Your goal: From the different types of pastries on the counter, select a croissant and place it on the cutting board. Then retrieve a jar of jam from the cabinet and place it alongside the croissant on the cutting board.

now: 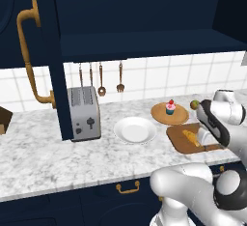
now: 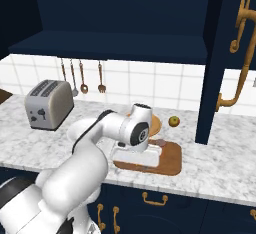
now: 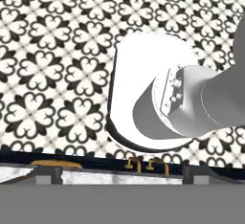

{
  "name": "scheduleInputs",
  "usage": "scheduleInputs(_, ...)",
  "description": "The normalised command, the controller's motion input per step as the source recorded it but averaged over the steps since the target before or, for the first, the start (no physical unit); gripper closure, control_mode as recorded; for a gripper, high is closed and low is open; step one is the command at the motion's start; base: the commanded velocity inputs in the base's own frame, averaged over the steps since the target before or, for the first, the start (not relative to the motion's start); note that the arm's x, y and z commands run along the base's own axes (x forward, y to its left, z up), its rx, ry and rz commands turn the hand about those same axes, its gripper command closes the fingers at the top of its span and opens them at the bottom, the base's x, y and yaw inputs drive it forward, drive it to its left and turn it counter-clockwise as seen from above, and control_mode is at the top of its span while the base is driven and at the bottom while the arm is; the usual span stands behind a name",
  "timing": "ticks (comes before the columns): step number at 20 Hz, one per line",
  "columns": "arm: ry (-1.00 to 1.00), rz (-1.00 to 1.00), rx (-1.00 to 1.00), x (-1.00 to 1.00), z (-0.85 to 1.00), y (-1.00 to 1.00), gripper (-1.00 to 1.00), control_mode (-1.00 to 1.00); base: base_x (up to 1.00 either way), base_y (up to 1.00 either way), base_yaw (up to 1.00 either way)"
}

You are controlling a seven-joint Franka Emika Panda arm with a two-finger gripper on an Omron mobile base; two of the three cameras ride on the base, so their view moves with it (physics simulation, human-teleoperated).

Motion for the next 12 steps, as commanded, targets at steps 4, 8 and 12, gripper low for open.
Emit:
scheduleInputs(4,0.00,-0.08,-0.17,-0.56,-0.35,-0.06,-1.00,-1.00,0.00,0.00,0.00)
scheduleInputs(8,-0.08,-0.08,-0.34,-0.30,-0.65,-0.19,-1.00,-1.00,0.00,0.00,0.00)
scheduleInputs(12,-0.01,-0.11,-0.23,-0.03,-0.70,-0.52,-1.00,-1.00,0.00,0.00,0.00)
